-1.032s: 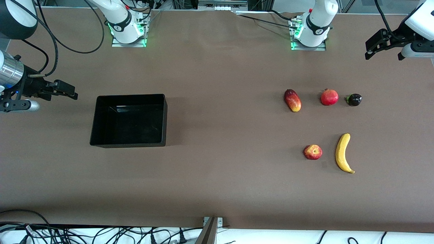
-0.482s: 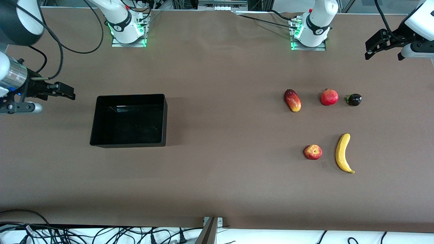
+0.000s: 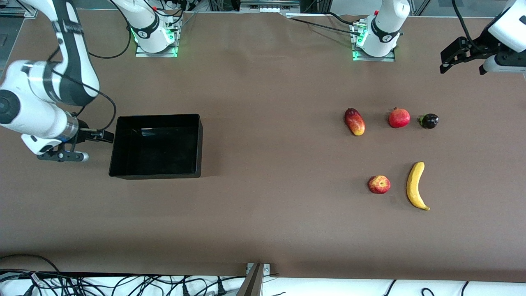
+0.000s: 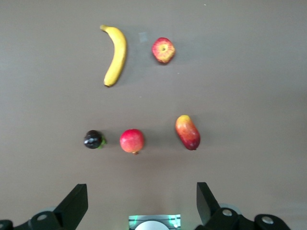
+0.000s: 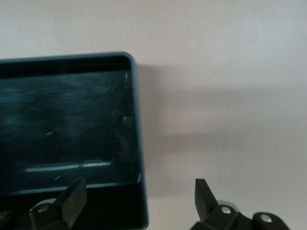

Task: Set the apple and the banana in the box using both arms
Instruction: 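Reach the right gripper to the box rim while the left gripper reaches the apple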

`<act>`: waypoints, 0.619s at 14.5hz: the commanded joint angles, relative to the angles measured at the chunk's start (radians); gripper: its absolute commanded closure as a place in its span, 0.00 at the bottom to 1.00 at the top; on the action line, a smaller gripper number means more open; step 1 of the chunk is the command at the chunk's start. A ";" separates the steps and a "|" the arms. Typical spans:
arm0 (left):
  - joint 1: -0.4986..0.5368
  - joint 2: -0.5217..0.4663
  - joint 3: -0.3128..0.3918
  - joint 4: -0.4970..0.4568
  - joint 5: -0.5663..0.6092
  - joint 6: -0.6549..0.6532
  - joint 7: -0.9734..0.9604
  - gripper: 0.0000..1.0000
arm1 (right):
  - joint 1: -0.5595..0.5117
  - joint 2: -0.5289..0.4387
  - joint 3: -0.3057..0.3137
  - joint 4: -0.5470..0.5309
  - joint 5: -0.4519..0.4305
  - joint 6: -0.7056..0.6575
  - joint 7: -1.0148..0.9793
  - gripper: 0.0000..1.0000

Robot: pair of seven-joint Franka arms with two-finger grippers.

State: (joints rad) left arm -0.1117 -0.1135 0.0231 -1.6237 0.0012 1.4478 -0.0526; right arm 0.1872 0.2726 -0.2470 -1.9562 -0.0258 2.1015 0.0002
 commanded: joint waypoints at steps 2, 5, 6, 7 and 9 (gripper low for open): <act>-0.005 0.118 0.000 -0.027 -0.033 0.147 -0.004 0.00 | -0.028 -0.016 0.003 -0.179 -0.007 0.195 -0.003 0.00; -0.009 0.242 -0.002 -0.028 -0.035 0.299 -0.001 0.00 | -0.032 0.005 0.003 -0.208 0.001 0.224 -0.003 0.00; -0.008 0.289 -0.002 -0.028 -0.036 0.368 0.006 0.00 | -0.035 0.010 0.003 -0.228 0.001 0.251 -0.003 0.02; -0.009 0.331 -0.002 -0.027 -0.038 0.425 0.002 0.00 | -0.035 0.016 0.003 -0.246 0.003 0.277 -0.003 0.04; 0.001 0.403 -0.012 -0.030 -0.044 0.537 -0.006 0.00 | -0.037 0.023 0.003 -0.254 0.010 0.284 -0.005 0.23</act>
State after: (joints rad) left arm -0.1173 0.2257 0.0181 -1.6737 -0.0131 1.9092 -0.0527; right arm 0.1634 0.2969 -0.2496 -2.1854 -0.0241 2.3542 -0.0007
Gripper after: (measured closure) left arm 0.000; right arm 0.035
